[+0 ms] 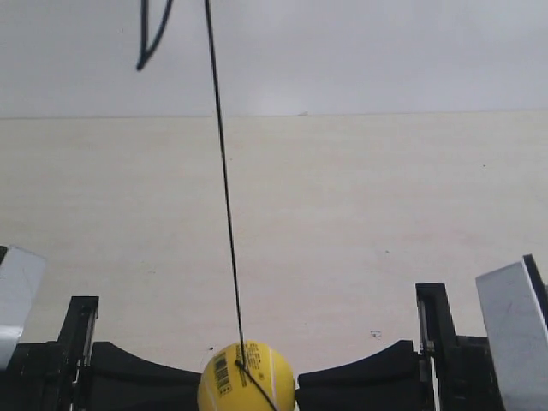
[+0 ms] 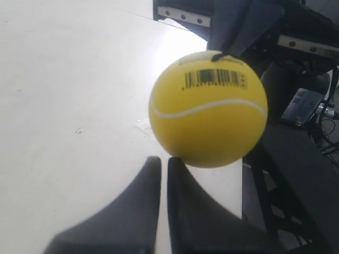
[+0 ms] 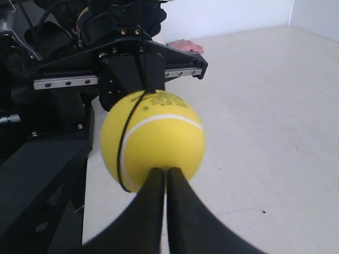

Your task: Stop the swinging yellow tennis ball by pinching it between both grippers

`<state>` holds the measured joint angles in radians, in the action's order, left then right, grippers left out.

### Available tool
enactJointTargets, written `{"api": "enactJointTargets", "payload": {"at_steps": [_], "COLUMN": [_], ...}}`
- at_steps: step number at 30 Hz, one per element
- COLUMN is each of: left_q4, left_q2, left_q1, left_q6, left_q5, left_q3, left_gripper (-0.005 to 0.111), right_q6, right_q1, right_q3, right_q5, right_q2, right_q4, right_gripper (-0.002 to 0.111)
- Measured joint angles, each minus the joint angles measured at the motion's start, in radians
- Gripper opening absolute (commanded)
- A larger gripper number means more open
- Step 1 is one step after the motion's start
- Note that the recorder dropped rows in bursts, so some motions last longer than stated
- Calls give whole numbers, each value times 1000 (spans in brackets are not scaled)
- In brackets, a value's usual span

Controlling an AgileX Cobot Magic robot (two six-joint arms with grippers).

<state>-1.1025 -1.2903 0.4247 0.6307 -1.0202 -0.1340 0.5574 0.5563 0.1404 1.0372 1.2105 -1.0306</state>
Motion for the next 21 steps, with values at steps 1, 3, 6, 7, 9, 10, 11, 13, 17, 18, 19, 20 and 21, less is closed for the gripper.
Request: {"api": "enactJointTargets", "payload": {"at_steps": [1,3,6,7,9,10,11,13,17,18,19,20,21], "left_q4": [0,2,31,33,39,39,39,39,39,40,45,49,62], "left_q2": [0,0,0,0,0,0,0,0,0,0,0,0,0], "left_q1": [0,0,0,0,0,0,0,0,0,0,0,0,0], "left_q6": [0,0,0,0,0,0,0,0,0,0,0,0,0], "left_q5": [0,5,60,71,91,96,97,97,107,113,123,129,134], "left_q3": [0,0,0,0,0,0,0,0,0,0,0,0,2], "left_gripper": [5,5,5,5,5,5,5,5,5,5,5,5,5], "right_q6": [0,0,0,0,-7,-14,-23,-26,-46,-53,-61,-70,-78], "right_q1": [0,0,0,0,0,0,0,0,0,0,0,0,0], "right_q3": [0,0,0,0,0,0,0,0,0,0,0,0,0], "right_q5": [0,0,2,2,2,0,-8,-55,-185,-210,-232,-249,-262], "right_q2": [0,0,0,0,0,0,0,0,0,0,0,0,0], "right_q4": [0,-3,-3,-3,-1,1,11,79,264,299,331,353,375], "right_gripper": [0,0,0,0,0,0,0,0,0,0,0,0,0]}}
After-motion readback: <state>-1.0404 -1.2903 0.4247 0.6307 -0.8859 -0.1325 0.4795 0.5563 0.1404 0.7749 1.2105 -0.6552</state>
